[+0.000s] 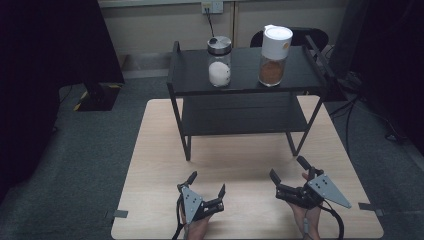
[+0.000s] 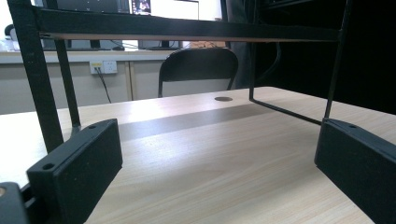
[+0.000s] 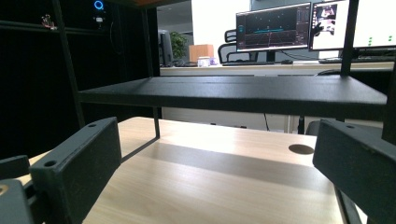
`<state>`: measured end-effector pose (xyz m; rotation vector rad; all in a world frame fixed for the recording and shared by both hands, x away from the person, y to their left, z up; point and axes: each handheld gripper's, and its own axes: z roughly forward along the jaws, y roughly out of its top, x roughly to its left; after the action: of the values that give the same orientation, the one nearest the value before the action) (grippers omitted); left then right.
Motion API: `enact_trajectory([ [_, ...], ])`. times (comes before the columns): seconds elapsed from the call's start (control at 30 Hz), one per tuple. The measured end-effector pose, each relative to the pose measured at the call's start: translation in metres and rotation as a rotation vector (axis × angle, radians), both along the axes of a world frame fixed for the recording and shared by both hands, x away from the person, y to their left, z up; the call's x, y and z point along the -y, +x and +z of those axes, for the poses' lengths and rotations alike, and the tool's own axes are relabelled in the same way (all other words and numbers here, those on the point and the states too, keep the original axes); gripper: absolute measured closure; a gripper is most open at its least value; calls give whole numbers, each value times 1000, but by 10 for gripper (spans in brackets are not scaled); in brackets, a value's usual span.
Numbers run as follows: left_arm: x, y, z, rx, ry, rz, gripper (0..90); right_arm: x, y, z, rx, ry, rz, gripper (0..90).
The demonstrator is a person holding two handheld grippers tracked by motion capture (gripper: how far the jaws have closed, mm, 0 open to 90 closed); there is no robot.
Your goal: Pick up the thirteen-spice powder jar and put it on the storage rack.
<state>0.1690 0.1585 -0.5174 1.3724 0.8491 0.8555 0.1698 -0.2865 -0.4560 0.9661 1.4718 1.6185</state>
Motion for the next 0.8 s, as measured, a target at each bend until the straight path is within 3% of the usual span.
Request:
enact_trajectory([
  [0.27,0,0,0,0,1,0,3,-2,-4,-19,-8,-10,-8,0],
  [0.43,0,0,0,0,0,0,3,-7,-4,-27,-17,-58,-27,0],
  [0.8,0,0,0,0,0,0,3,-10,-9,-48,-18,-48,-55,0],
])
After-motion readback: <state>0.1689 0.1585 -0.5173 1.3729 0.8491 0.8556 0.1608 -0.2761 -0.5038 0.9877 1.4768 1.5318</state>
